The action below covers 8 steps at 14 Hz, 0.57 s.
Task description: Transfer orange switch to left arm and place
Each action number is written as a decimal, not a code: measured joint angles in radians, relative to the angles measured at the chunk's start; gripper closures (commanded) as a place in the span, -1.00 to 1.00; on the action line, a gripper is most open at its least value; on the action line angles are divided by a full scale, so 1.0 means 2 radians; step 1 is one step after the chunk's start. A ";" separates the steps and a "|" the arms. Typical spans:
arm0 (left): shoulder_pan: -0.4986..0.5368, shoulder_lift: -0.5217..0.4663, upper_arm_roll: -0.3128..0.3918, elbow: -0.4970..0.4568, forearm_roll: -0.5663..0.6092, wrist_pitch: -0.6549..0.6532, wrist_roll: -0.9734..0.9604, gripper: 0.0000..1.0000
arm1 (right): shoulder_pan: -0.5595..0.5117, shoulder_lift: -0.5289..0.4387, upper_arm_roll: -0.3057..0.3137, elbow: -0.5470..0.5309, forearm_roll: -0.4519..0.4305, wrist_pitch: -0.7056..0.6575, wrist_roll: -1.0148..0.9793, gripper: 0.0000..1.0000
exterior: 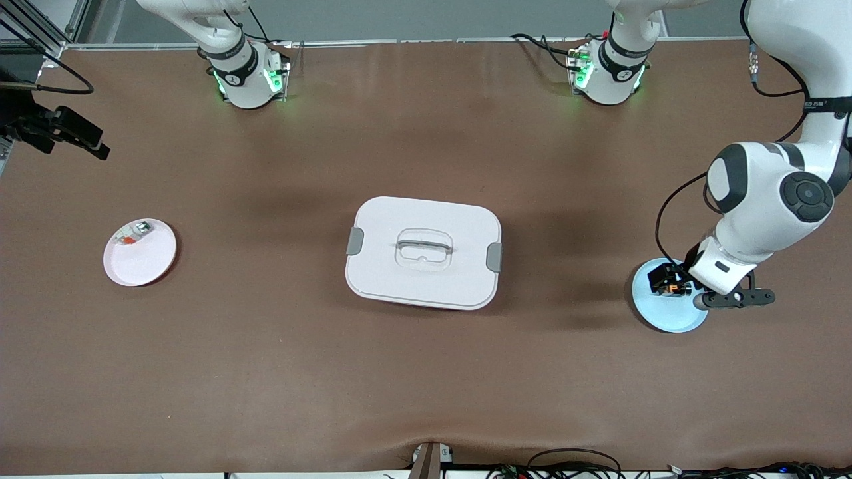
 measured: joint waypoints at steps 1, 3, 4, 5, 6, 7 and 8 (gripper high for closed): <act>0.000 -0.006 0.000 0.000 0.000 -0.004 0.000 -1.00 | 0.000 0.000 0.000 0.000 0.000 0.000 0.000 -1.00; 0.000 -0.016 0.000 0.004 0.000 -0.014 0.000 -1.00 | -0.002 0.000 0.000 0.000 0.000 0.000 0.001 -1.00; 0.000 -0.021 0.000 0.007 0.000 -0.019 0.000 -1.00 | -0.003 0.000 0.000 0.000 0.000 0.000 0.001 -1.00; 0.000 -0.027 0.000 0.010 0.000 -0.027 0.000 -1.00 | -0.005 0.000 0.000 0.000 0.000 0.000 0.001 -1.00; 0.001 -0.035 0.000 0.012 0.000 -0.039 0.000 -1.00 | -0.007 0.000 0.000 -0.001 0.000 0.000 0.001 -1.00; 0.002 -0.045 0.000 0.014 0.000 -0.054 0.002 -1.00 | -0.007 0.000 0.000 -0.001 0.000 0.000 0.001 -1.00; 0.002 -0.058 0.000 0.015 0.000 -0.069 0.003 -1.00 | -0.007 0.000 0.001 -0.001 0.000 0.001 0.001 -1.00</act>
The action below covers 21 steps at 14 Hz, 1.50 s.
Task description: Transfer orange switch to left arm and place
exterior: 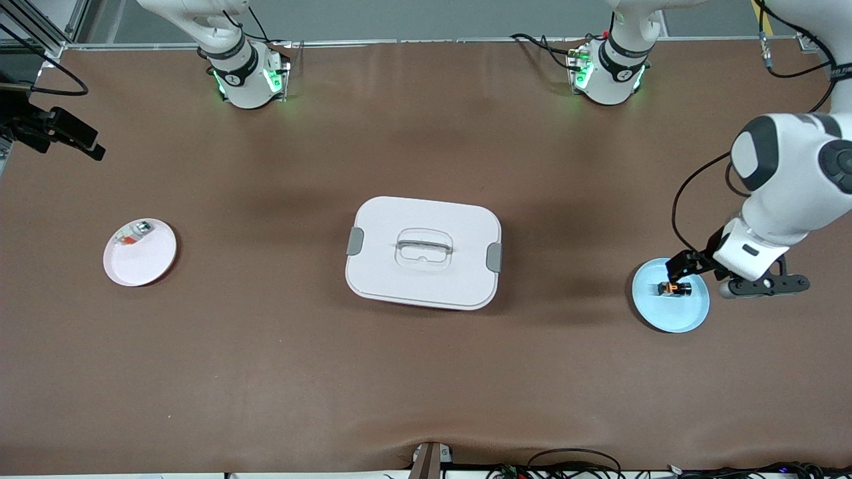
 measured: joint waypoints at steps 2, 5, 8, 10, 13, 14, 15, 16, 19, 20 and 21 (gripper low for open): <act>0.000 -0.025 0.000 0.000 0.000 -0.031 0.001 -1.00 | 0.000 0.000 0.002 0.000 0.000 0.002 0.000 -1.00; -0.002 -0.055 -0.001 0.000 0.000 -0.063 0.001 -1.00 | 0.001 0.000 0.004 0.000 0.000 0.003 0.000 -1.00; -0.002 -0.084 -0.001 0.000 0.000 -0.086 0.002 -1.00 | 0.007 0.000 0.006 0.000 0.000 0.004 0.000 -1.00; -0.002 -0.100 -0.004 0.004 0.000 -0.101 0.002 -1.00 | 0.008 0.000 0.006 0.000 0.000 0.007 0.000 -1.00; -0.006 -0.104 -0.013 0.029 0.000 -0.140 0.002 -1.00 | 0.008 0.000 0.006 -0.001 0.000 0.012 0.000 -1.00; -0.007 -0.104 -0.018 0.033 0.000 -0.146 0.002 -1.00 | 0.008 0.000 0.006 -0.001 0.000 0.012 0.000 -1.00; -0.008 -0.103 -0.022 0.035 0.000 -0.148 0.001 -1.00 | 0.008 0.000 0.006 -0.002 0.000 0.012 0.000 -1.00; -0.008 -0.102 -0.024 0.037 0.000 -0.149 0.001 -1.00 | 0.008 0.000 0.006 -0.002 0.000 0.012 0.000 -1.00; -0.008 -0.099 -0.025 0.045 0.000 -0.149 0.001 -1.00 | 0.008 0.000 0.006 -0.002 -0.002 0.012 0.000 -1.00; -0.009 -0.099 -0.025 0.048 0.000 -0.150 0.001 -1.00 | 0.008 0.000 0.006 -0.002 -0.006 0.012 0.000 -1.00; -0.009 -0.099 -0.025 0.051 0.000 -0.152 0.001 -1.00 | 0.009 0.000 0.006 -0.002 -0.008 0.012 0.000 -1.00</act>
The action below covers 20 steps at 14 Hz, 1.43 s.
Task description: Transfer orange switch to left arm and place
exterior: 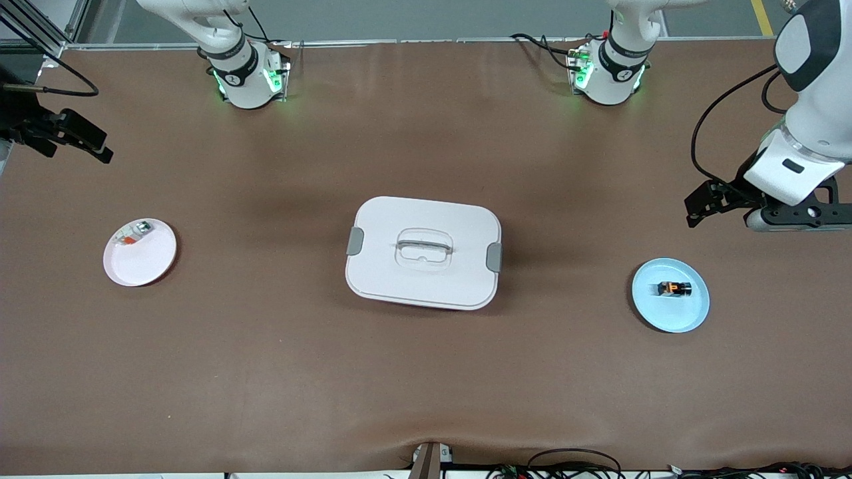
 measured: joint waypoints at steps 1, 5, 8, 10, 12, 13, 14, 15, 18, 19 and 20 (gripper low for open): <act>0.000 0.000 0.000 0.001 0.000 -0.001 0.000 -1.00 | 0.001 0.000 0.000 0.000 -0.002 0.000 0.000 -1.00; 0.001 0.006 0.002 0.002 0.000 -0.001 0.000 -1.00 | 0.005 0.000 0.000 0.000 -0.006 0.000 0.000 -1.00; -0.026 0.007 0.022 0.005 0.000 -0.001 0.000 -1.00 | 0.005 0.000 0.000 0.000 -0.006 -0.001 0.000 -1.00; -0.060 0.007 0.054 0.006 0.000 -0.002 0.000 -1.00 | 0.005 0.000 0.000 0.000 -0.006 -0.001 0.000 -1.00; -0.067 0.007 0.063 0.007 0.000 -0.003 0.000 -1.00 | 0.005 0.000 0.000 0.000 -0.007 -0.001 0.000 -1.00; -0.067 0.007 0.064 0.008 0.000 -0.003 0.000 -1.00 | 0.005 0.000 0.000 0.000 -0.007 -0.001 0.000 -1.00; -0.067 0.007 0.065 0.008 0.000 -0.003 0.000 -1.00 | 0.005 0.000 0.000 0.000 -0.007 -0.001 -0.001 -1.00; -0.067 0.007 0.065 0.008 0.000 -0.004 0.000 -1.00 | 0.005 0.000 0.000 0.000 -0.007 -0.001 -0.001 -1.00; -0.067 0.007 0.065 0.009 0.000 -0.004 0.000 -1.00 | 0.005 0.000 0.000 0.000 -0.007 -0.002 -0.001 -1.00; -0.067 0.007 0.065 0.010 0.000 -0.005 0.000 -1.00 | 0.005 0.000 0.000 0.000 -0.007 -0.002 -0.001 -1.00; -0.067 0.007 0.065 0.010 0.000 -0.005 0.000 -1.00 | 0.005 0.000 0.000 0.000 -0.007 -0.002 -0.001 -1.00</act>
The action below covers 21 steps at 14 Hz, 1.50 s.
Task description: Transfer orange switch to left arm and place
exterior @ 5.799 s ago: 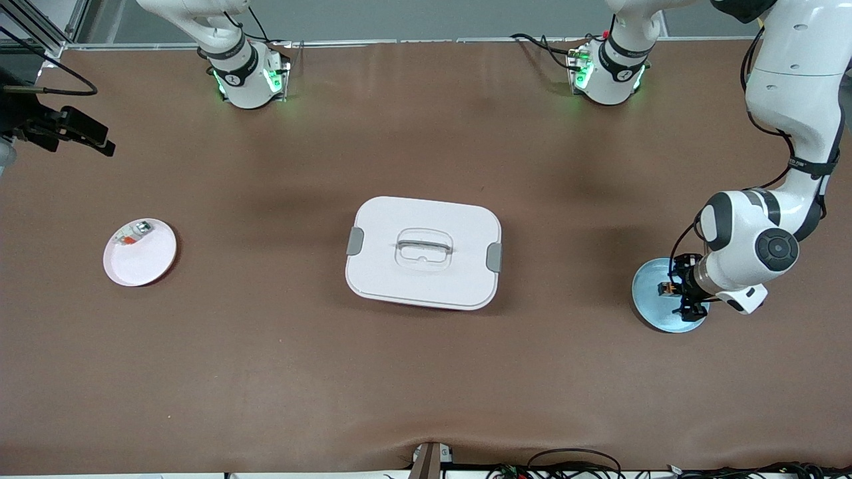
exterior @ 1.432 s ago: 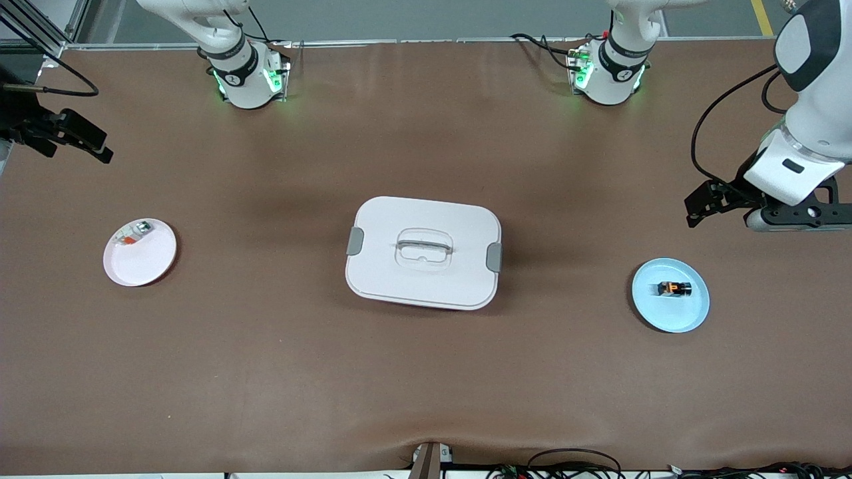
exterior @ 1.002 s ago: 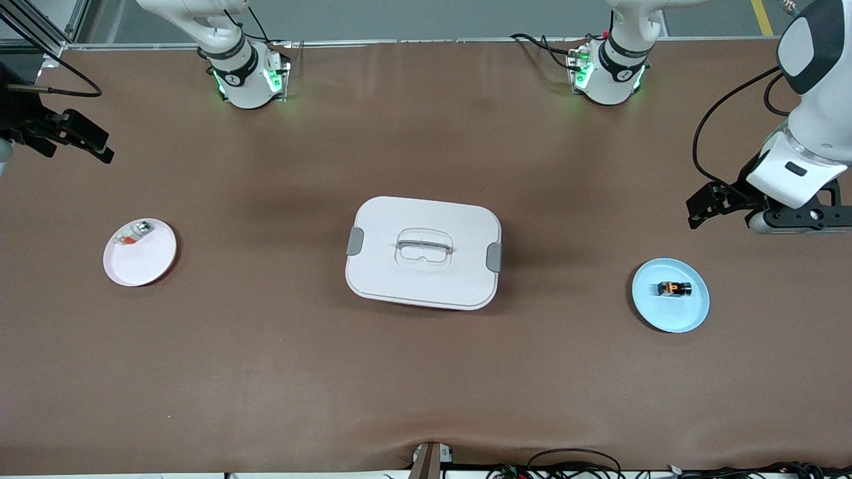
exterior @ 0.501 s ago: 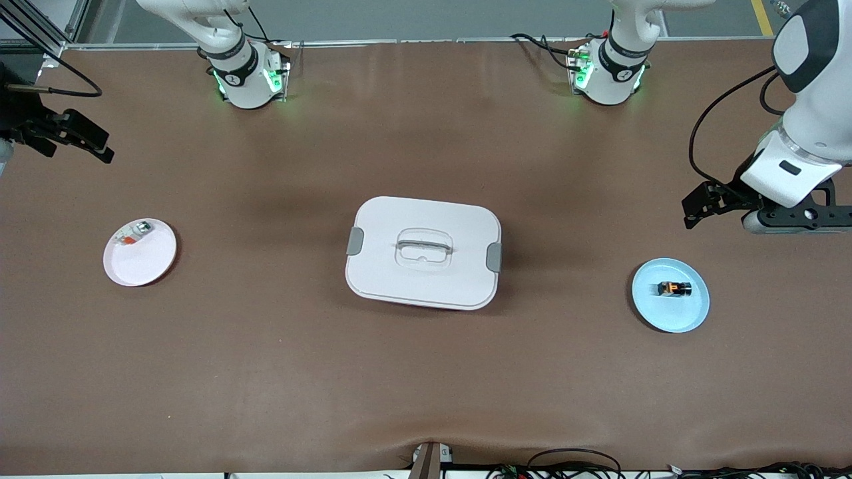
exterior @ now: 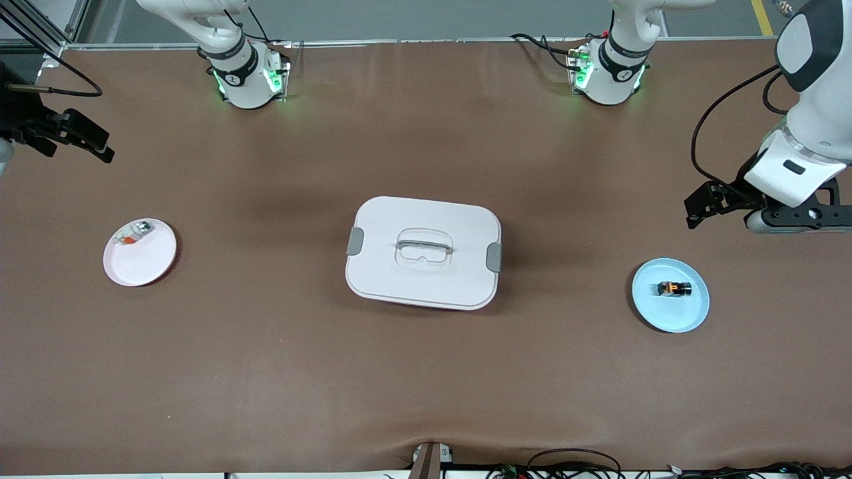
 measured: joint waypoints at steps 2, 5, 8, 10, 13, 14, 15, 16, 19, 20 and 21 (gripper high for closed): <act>0.000 0.000 0.000 0.000 0.000 0.000 0.000 -1.00 | 0.000 0.000 0.000 0.000 0.000 0.000 0.000 -1.00; 0.005 0.000 0.000 0.000 0.000 -0.002 0.000 -1.00 | 0.000 0.000 0.000 0.000 0.000 0.000 0.000 -1.00; 0.020 0.000 -0.009 0.000 0.000 -0.003 0.002 -1.00 | 0.001 0.000 0.000 0.000 0.000 -0.003 0.000 -1.00; 0.025 -0.004 -0.012 0.000 0.000 -0.003 0.002 -1.00 | 0.002 0.000 0.000 0.000 0.000 -0.004 0.000 -1.00; 0.031 -0.012 -0.012 0.000 -0.005 -0.003 0.002 -1.00 | 0.005 0.000 0.001 0.000 0.001 -0.004 0.000 -1.00; 0.031 -0.016 -0.013 0.000 -0.005 -0.003 0.002 -1.00 | 0.006 0.000 0.001 0.000 0.002 -0.004 0.000 -1.00; 0.031 -0.020 -0.014 0.000 -0.005 -0.003 0.002 -1.00 | 0.007 0.000 0.001 0.000 0.002 -0.004 0.000 -1.00; 0.031 -0.023 -0.015 0.000 -0.005 -0.003 0.004 -1.00 | 0.008 0.000 0.001 0.000 0.002 -0.004 0.000 -1.00; 0.031 -0.027 -0.016 0.010 -0.005 -0.013 0.013 -1.00 | 0.008 0.000 0.001 0.000 0.002 -0.004 0.000 -1.00; 0.031 -0.027 -0.016 0.017 -0.005 -0.023 0.013 -1.00 | 0.008 0.000 0.001 0.000 0.002 -0.004 0.000 -1.00; 0.031 -0.027 -0.016 0.022 -0.005 -0.029 0.013 -1.00 | 0.009 0.000 0.001 0.000 0.002 -0.004 0.000 -1.00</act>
